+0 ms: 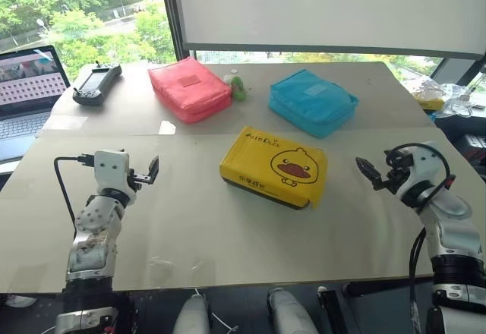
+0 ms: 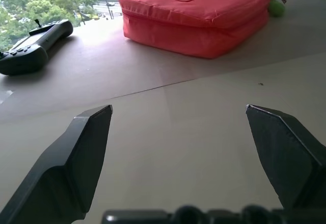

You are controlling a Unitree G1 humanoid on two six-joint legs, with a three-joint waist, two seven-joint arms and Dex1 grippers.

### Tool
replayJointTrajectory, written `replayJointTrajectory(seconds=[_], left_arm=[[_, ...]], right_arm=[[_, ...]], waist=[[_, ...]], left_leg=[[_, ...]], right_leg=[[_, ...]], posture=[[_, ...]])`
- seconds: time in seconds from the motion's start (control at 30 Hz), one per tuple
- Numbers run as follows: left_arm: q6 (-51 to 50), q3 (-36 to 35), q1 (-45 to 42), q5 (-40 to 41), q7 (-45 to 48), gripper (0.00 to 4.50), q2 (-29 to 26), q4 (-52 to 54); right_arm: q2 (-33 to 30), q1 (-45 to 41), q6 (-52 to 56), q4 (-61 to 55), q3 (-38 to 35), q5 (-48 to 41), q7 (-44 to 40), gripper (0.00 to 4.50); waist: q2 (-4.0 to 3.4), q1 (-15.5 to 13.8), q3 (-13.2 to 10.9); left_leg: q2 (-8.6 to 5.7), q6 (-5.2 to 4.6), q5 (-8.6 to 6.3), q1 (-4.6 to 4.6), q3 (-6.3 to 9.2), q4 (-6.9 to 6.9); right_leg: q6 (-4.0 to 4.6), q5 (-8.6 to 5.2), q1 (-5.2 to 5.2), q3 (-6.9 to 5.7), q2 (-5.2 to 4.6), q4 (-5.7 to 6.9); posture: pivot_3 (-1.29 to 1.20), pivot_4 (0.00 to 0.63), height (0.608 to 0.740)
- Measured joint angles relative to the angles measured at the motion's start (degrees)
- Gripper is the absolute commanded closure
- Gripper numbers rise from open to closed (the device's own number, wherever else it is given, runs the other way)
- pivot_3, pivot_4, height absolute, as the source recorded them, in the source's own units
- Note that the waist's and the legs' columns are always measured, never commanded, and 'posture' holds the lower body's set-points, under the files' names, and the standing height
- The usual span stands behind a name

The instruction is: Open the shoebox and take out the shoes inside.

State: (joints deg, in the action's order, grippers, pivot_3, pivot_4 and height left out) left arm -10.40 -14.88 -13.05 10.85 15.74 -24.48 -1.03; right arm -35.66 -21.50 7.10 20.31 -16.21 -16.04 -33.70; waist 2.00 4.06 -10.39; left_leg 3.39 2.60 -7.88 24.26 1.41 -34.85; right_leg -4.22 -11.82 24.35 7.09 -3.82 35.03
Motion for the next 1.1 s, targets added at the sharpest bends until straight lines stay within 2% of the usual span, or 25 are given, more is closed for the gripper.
replayJointTrajectory(seconds=[0.07,0.1,0.2,0.33,0.37,0.4,0.47,0.5,0.63,0.8,0.97,1.03,1.1], left_arm=[[0.05,0.02,-0.15,0.15,0.23,0.00,0.00,-0.20],[0.07,-0.01,-1.62,1.24,1.92,0.53,-0.03,-1.98],[0.24,-0.04,-6.17,4.88,7.20,1.41,-0.37,-5.54],[3.69,1.97,-13.05,4.58,11.93,2.94,-1.07,-13.77],[4.46,2.68,-14.37,4.15,12.69,3.15,-1.01,-15.98],[5.50,3.69,-16.33,3.54,13.72,3.70,-0.62,-19.15],[7.22,5.62,-19.90,2.46,15.35,4.39,0.56,-24.08],[8.85,7.01,-22.35,1.45,16.43,4.50,1.43,-27.63],[18.29,15.72,-29.07,-6.95,19.16,4.50,2.95,-40.53],[26.12,20.78,-33.73,-11.87,21.82,4.50,7.87,-53.64],[26.76,20.37,-34.04,-10.59,28.63,4.50,8.38,-53.80],[25.78,19.96,-31.61,-9.17,32.23,4.50,7.34,-50.40],[17.73,19.14,-26.71,-5.77,36.75,4.50,4.03,-40.90]], right_arm=[[0.01,0.12,0.10,-0.17,-0.07,-0.05,0.02,0.12],[0.06,1.09,0.77,-1.53,-0.42,-0.47,-0.02,0.63],[0.12,3.97,2.09,-6.03,-0.46,-1.16,-0.70,1.46],[0.20,6.79,3.59,-10.44,-0.11,-0.78,0.17,2.99],[0.49,6.94,3.91,-11.23,0.18,-0.68,0.41,3.17],[0.87,7.13,4.47,-12.23,0.35,-0.48,1.04,3.64],[1.76,6.92,5.02,-13.65,1.21,-0.20,2.08,4.28],[2.41,6.69,5.34,-14.27,1.93,0.18,2.67,4.49],[3.66,5.09,7.14,-16.23,6.75,1.56,2.43,4.49],[3.97,2.11,10.01,-17.81,12.74,3.83,1.17,4.49],[7.00,-1.64,10.31,-14.10,13.95,4.85,0.38,4.49],[7.72,-4.51,9.81,-11.39,14.95,6.37,-0.08,4.49],[10.31,-9.85,8.20,-6.90,16.13,8.27,-1.37,4.49]], waist=[[0.00,0.02,0.00],[0.00,-0.07,0.00],[0.02,-0.48,-0.01],[0.03,-0.32,0.00],[0.03,-0.26,0.00],[0.03,-0.15,0.00],[0.05,-0.04,-0.01],[0.06,-0.05,-0.01],[0.06,0.08,-0.01],[0.09,-0.22,-0.03],[0.09,0.27,-0.04],[0.09,0.30,-0.04],[0.10,1.11,-0.04]], left_leg=[[0.00,0.00,0.00,0.00,0.00,0.00],[0.00,0.00,0.00,0.00,0.03,0.01],[0.00,0.01,0.00,0.05,0.12,-0.02],[-0.03,0.01,0.00,0.03,0.10,-0.08],[-0.03,0.01,0.00,0.04,0.11,-0.08],[-0.02,0.00,0.01,0.03,0.11,-0.08],[-0.02,0.00,0.01,0.03,0.13,-0.09],[-0.03,0.00,0.01,0.03,0.13,-0.09],[-0.03,0.00,0.00,0.04,0.12,-0.03],[-0.03,0.00,0.00,0.19,0.19,0.07],[-0.02,0.00,-0.02,0.19,0.17,0.08],[-0.01,0.00,-0.02,0.16,0.18,0.08],[0.08,0.00,-0.01,0.14,0.19,0.08]], right_leg=[[0.00,0.00,0.00,0.00,0.00,0.00],[0.00,0.00,0.01,-0.02,0.03,0.02],[0.00,0.00,-0.01,-0.05,0.06,0.02],[0.00,0.00,-0.08,-0.01,0.05,0.00],[0.00,0.00,-0.06,-0.01,0.06,0.00],[0.00,0.00,-0.06,0.00,0.06,0.02],[-0.01,0.00,-0.06,-0.01,0.08,0.02],[-0.01,0.00,-0.07,0.00,0.08,0.01],[-0.03,0.00,-0.04,0.03,0.08,-0.03],[-0.44,0.14,0.07,-0.02,0.10,-0.02],[-0.46,0.14,0.12,0.01,0.11,0.02],[-0.45,0.14,0.12,0.01,0.11,0.06],[-0.42,0.16,0.13,0.02,0.21,0.12]], posture=[[0.00,0.150,0.740],[0.00,0.150,0.740],[0.00,0.150,0.740],[0.00,0.150,0.740],[0.00,0.150,0.740],[0.00,0.150,0.740],[0.00,0.150,0.740],[0.00,0.150,0.740],[0.00,0.150,0.740],[0.00,0.150,0.740],[0.00,0.150,0.740],[0.00,0.150,0.740],[0.00,0.150,0.740]])
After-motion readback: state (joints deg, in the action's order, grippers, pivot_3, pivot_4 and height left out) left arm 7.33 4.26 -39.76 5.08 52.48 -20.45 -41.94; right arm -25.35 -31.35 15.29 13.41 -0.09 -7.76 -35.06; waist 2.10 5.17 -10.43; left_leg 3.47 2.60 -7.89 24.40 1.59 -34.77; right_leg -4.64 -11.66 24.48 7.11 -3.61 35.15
